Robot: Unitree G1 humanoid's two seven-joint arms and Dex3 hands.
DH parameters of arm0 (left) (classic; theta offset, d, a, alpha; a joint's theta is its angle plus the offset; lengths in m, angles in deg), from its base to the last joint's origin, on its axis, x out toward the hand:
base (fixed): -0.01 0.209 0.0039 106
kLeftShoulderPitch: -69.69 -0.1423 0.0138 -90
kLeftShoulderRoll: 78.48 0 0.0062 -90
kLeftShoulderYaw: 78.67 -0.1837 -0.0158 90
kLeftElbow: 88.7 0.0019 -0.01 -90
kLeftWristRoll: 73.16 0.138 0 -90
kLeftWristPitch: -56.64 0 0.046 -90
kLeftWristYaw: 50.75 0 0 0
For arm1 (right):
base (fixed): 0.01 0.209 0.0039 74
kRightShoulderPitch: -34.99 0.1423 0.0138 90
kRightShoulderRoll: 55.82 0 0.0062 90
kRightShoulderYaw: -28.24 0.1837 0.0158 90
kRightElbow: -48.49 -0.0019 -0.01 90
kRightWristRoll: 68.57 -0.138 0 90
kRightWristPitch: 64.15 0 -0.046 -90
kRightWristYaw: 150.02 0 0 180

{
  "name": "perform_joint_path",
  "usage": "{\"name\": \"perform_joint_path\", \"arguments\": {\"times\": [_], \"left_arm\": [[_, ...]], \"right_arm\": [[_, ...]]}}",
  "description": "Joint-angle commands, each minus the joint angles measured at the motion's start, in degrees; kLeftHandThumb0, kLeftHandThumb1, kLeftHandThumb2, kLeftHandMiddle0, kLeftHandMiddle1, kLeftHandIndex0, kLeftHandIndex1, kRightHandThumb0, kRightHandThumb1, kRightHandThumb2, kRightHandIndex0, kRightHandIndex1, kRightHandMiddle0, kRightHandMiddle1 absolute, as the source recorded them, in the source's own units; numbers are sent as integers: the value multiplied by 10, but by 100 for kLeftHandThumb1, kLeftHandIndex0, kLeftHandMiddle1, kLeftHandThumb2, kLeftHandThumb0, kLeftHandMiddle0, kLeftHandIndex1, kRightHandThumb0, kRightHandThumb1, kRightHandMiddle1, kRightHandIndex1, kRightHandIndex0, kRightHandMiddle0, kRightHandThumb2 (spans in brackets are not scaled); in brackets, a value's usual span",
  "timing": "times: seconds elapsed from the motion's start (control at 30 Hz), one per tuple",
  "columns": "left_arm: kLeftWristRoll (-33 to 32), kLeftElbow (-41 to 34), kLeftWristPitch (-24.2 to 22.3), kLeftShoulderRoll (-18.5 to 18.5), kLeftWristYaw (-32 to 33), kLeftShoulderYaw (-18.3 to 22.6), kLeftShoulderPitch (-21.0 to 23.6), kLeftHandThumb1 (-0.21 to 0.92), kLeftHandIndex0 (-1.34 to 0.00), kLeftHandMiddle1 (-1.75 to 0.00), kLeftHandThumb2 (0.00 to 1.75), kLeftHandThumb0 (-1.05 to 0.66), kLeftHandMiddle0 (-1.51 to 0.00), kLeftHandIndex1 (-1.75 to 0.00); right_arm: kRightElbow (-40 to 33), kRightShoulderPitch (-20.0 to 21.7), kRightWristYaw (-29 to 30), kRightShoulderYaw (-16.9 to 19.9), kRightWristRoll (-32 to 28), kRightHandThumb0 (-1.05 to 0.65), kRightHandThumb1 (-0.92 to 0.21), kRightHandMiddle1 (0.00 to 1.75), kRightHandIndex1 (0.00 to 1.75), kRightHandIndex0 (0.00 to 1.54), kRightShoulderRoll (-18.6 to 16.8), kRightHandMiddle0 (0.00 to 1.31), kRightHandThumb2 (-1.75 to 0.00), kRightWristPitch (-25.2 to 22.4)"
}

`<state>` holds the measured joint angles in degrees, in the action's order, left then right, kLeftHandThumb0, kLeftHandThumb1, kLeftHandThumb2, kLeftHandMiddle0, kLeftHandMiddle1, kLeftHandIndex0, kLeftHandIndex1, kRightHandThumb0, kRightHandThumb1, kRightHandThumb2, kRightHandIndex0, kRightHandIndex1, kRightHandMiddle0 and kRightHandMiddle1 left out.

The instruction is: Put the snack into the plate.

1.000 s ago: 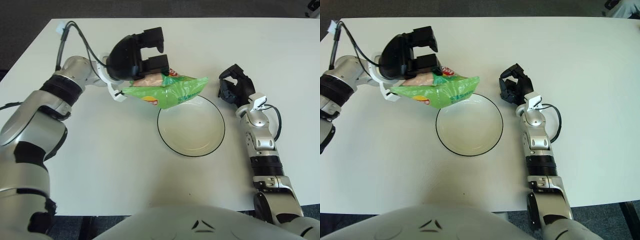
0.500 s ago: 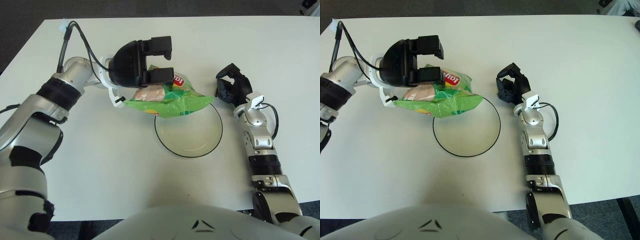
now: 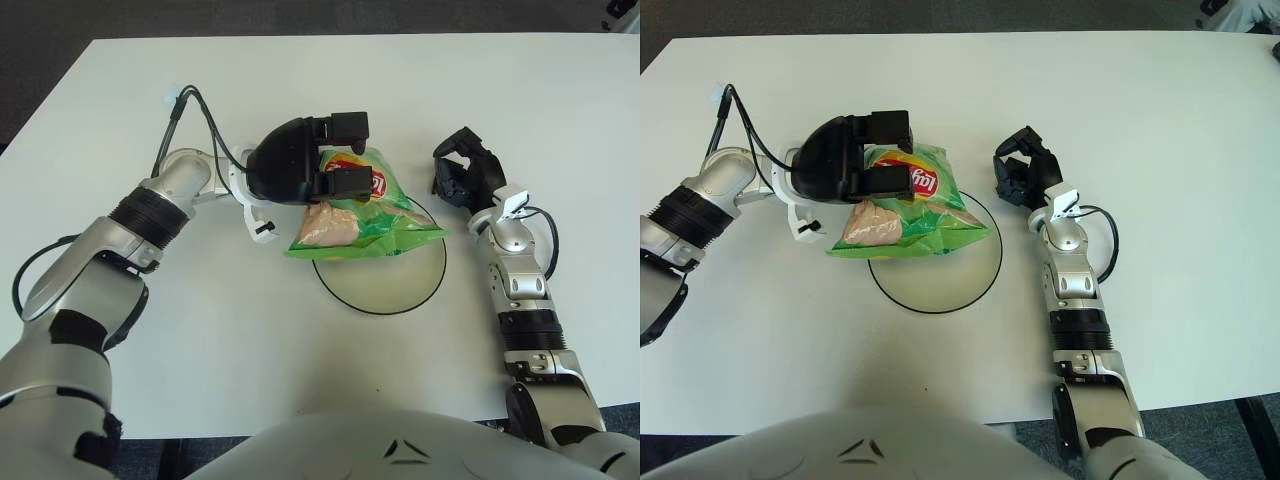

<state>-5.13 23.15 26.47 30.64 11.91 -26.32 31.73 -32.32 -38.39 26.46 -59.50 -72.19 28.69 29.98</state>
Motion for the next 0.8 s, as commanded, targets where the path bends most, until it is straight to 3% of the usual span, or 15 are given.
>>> {"name": "perform_joint_path", "arguments": {"times": [0.0, 0.17, 0.33, 0.4, 0.47, 0.53, 0.57, 0.67, 0.77], "left_arm": [[24, 19, 8, -32, 13, -9, 30, 42, -69, -157, 105, 43, -63, -175], [61, 17, 9, -42, 16, -24, 57, 46, -63, -155, 98, 42, -62, -175], [52, 2, 17, -36, -33, -24, 54, 76, -46, -140, 46, 37, -59, -174], [43, -16, 12, -29, -67, -19, 42, 83, -38, -139, 26, -8, -47, -164], [30, -38, 8, -17, -112, -13, 27, 88, -31, -128, 13, -38, -37, -137], [9, -63, 6, 1, -182, -8, 15, 90, -28, -103, 8, -50, -33, -107], [-1, -74, 5, 8, -217, -6, 10, 90, -26, -73, 5, -54, -28, -83], [-36, -103, 2, 27, -315, -3, 1, 91, -26, -25, 2, -59, -26, -42], [-75, -128, 2, 42, -386, 3, -9, 90, -21, -8, 1, -60, -13, -21]], "right_arm": [[66, -86, -2, -15, 14, -38, -70, 175, 175, 87, -19, 34, -81, -32], [68, -85, -2, -15, 14, -38, -71, 175, 175, 86, -19, 33, -81, -33], [69, -85, 0, -16, 15, -38, -71, 175, 175, 86, -20, 33, -81, -34], [69, -85, 1, -17, 16, -38, -71, 175, 175, 86, -20, 33, -81, -36], [69, -86, 2, -18, 18, -38, -71, 175, 175, 86, -19, 33, -80, -37], [69, -86, 3, -19, 21, -38, -71, 175, 175, 86, -18, 33, -80, -37], [69, -86, 3, -20, 22, -38, -71, 175, 175, 86, -17, 33, -80, -37], [69, -86, 2, -22, 25, -38, -71, 175, 175, 86, -15, 33, -80, -36], [68, -86, 1, -25, 27, -38, -71, 175, 175, 87, -14, 33, -80, -36]]}}
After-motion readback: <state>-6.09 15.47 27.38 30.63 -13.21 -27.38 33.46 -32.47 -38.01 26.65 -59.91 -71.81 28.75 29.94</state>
